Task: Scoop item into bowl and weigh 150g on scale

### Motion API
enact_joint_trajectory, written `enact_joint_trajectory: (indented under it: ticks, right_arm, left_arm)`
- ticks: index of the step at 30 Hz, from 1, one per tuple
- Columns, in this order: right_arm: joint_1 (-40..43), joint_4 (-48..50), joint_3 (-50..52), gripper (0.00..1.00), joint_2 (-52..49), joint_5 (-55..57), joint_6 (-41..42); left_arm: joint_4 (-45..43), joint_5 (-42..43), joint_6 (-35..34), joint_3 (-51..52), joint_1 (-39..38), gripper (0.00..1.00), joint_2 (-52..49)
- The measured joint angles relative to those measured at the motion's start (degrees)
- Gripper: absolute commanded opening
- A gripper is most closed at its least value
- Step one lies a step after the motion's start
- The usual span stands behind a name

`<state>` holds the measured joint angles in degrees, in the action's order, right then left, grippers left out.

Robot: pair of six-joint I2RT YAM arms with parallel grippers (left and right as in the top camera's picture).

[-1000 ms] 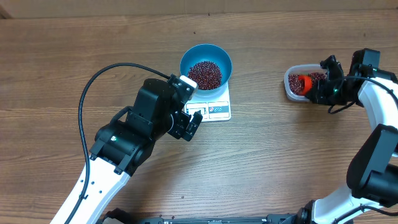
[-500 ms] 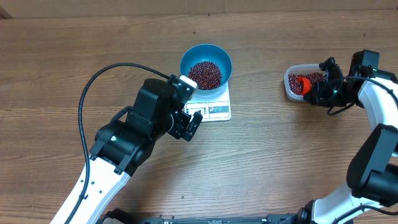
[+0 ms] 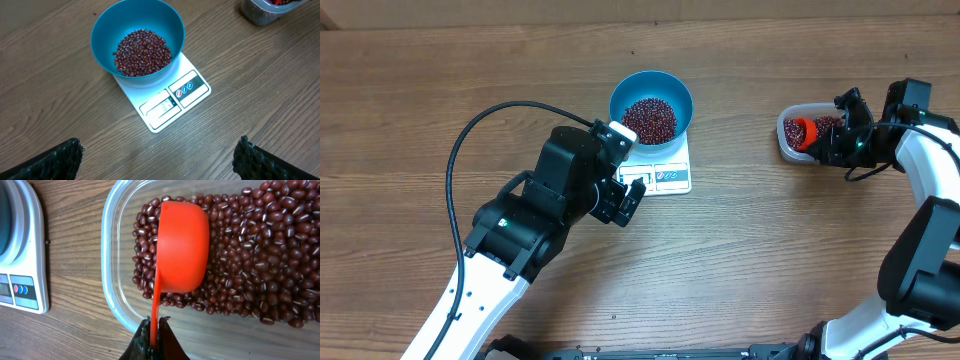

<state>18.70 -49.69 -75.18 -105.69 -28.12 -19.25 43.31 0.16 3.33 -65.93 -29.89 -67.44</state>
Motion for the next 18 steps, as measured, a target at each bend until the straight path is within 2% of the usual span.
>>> enact_joint_trajectory:
  ticks: [18]
  right_arm:
    - [0.1, 0.2, 0.2, 0.04, -0.9, -3.2, 1.1]
  left_arm:
    - [0.0, 0.0, 0.0, 0.0, 0.0, 1.00, 0.0]
